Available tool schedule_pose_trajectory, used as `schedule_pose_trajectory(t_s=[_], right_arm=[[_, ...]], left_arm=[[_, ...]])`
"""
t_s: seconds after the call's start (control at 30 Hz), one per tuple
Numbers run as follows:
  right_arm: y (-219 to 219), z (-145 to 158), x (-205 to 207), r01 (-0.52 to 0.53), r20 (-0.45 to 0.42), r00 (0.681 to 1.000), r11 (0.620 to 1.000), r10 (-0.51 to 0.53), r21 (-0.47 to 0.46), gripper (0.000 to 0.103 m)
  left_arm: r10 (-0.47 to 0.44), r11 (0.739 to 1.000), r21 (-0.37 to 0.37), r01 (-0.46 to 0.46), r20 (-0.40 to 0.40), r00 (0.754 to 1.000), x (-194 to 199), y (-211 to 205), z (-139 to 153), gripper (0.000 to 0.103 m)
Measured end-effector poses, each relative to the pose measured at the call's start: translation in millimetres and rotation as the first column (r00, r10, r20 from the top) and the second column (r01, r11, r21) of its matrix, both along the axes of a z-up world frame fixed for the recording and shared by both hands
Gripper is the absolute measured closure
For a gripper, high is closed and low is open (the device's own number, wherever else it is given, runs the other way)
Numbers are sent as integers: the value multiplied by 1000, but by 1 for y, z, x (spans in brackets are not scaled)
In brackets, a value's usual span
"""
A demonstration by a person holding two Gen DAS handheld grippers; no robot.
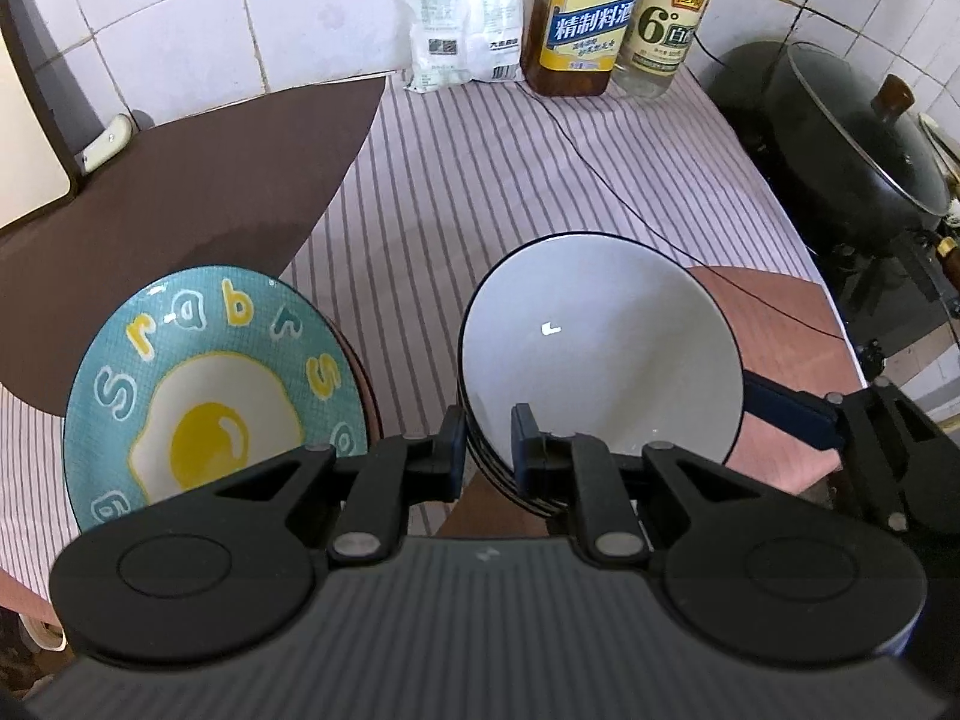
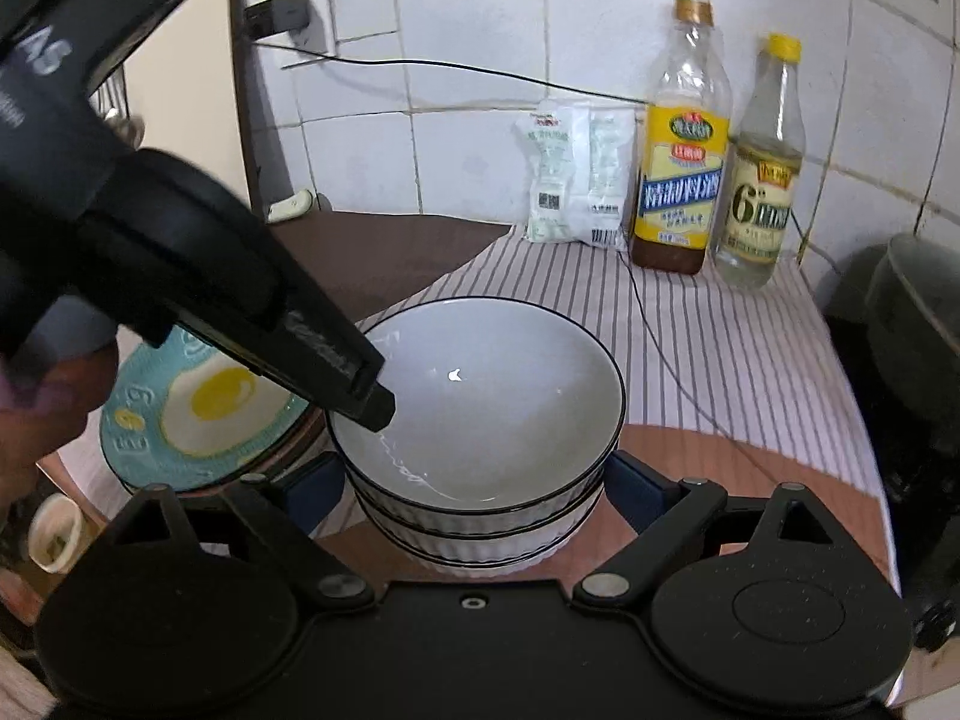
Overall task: Organize plates and bowls
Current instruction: 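Grip the three-bowl stack rim with both grippers and lift it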
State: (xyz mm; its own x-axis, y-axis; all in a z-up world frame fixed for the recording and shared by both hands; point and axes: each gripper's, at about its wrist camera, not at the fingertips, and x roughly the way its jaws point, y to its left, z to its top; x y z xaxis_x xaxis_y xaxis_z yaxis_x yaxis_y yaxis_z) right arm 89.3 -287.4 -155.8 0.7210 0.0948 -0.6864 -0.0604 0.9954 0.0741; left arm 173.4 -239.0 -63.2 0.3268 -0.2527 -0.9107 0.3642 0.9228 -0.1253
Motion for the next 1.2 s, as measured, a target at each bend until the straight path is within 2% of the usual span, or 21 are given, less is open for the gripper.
schedule_pose_trajectory(t_s=[0.2,0.43,0.53,0.73,1.07,1.2], right_arm=[[4,1,-2,4,6,1000,1000,-4,-30,7],[9,7,-20,34,73,997,996,-27,-85,7],[6,12,-29,53,88,995,996,-46,-73,7],[5,21,-52,77,125,990,996,-72,-36,7],[15,27,-92,26,180,983,998,-15,-61,7],[13,21,-102,8,219,976,998,7,-67,7]], left_arm=[[23,1000,-10,-23,17,1000,-2,3,-6,89],[74,993,-95,-72,12,997,-4,13,-4,79],[85,989,-122,-81,23,996,-9,19,2,74],[86,983,-166,-78,41,995,-24,32,15,71],[71,969,-239,-58,45,996,-56,57,29,70],[66,955,-294,-40,78,995,-71,64,25,68]])
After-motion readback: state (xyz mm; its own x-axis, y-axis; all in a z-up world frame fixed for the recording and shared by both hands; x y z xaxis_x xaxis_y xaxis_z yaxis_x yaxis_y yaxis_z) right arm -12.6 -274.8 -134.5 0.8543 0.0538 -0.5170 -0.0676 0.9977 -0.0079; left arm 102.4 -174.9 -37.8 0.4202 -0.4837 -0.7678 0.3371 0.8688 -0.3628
